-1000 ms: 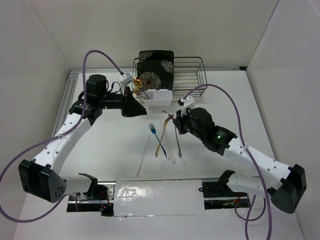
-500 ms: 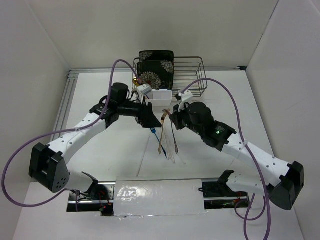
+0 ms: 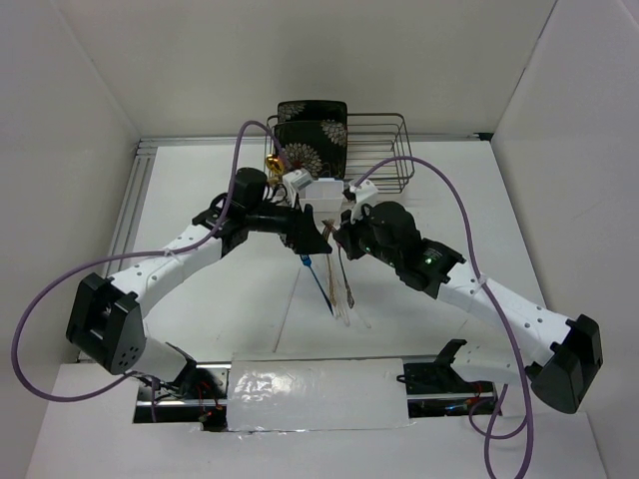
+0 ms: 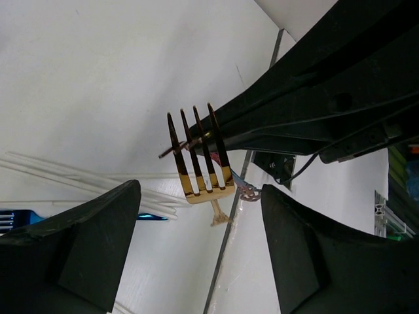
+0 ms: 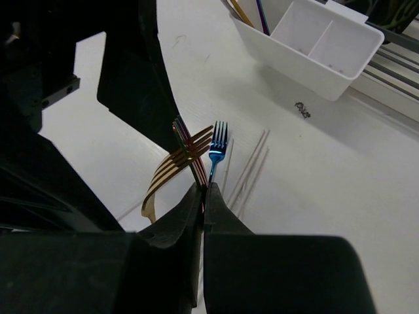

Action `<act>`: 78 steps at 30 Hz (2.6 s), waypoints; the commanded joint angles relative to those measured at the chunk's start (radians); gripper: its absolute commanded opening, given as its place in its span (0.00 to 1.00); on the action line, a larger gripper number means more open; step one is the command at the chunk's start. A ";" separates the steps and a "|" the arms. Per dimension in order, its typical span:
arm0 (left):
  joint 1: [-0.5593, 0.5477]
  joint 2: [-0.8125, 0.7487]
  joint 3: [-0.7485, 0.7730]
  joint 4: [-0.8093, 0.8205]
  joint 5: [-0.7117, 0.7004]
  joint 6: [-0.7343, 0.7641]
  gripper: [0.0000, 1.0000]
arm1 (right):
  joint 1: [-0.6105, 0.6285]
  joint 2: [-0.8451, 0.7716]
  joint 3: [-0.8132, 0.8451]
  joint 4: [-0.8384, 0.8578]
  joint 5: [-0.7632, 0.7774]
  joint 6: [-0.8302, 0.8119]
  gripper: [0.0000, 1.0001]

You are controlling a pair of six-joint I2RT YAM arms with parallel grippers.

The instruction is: Sort the eating utensils into containers

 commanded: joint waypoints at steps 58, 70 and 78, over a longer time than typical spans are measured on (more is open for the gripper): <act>0.356 -0.024 0.282 -0.090 0.385 -0.125 0.00 | -0.008 -0.106 -0.099 -0.054 -0.117 -0.026 0.00; 0.390 -0.163 0.169 -0.082 0.195 -0.002 0.00 | -0.017 -0.004 0.080 0.076 0.100 0.047 0.00; 0.499 -0.238 0.061 0.035 0.278 0.022 0.00 | -0.112 0.259 0.323 0.345 -0.037 -0.201 0.00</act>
